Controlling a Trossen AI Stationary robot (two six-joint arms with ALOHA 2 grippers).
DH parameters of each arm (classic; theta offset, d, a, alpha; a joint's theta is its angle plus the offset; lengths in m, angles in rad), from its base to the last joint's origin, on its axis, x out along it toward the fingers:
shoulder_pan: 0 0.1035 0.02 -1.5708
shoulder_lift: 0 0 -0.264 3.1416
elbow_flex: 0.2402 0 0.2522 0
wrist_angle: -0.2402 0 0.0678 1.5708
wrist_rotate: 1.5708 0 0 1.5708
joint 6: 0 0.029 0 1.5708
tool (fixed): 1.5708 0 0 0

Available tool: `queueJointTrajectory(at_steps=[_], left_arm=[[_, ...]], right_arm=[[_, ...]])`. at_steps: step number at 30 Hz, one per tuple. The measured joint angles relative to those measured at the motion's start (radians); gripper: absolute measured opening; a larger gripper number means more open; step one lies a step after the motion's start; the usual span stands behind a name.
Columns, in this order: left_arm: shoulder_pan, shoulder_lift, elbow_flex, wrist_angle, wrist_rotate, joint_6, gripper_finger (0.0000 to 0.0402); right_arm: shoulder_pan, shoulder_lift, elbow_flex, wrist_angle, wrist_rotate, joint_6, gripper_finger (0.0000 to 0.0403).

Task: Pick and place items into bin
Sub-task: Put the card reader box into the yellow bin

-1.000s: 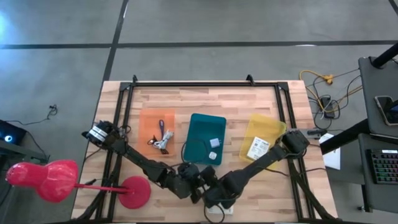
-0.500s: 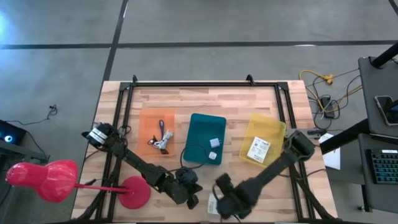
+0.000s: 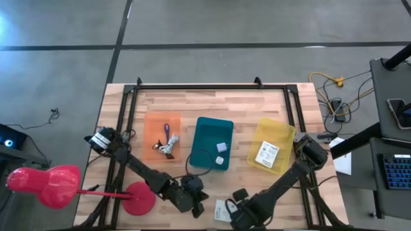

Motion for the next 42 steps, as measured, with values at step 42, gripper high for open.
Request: queueJointTrajectory(at_steps=[42], left_arm=[[-0.064, 0.105, 0.107, -0.127, 0.086, -0.018, 0.0]], right_arm=[[-0.066, 0.046, -0.044, 0.214, 0.051, 0.231, 0.0089]])
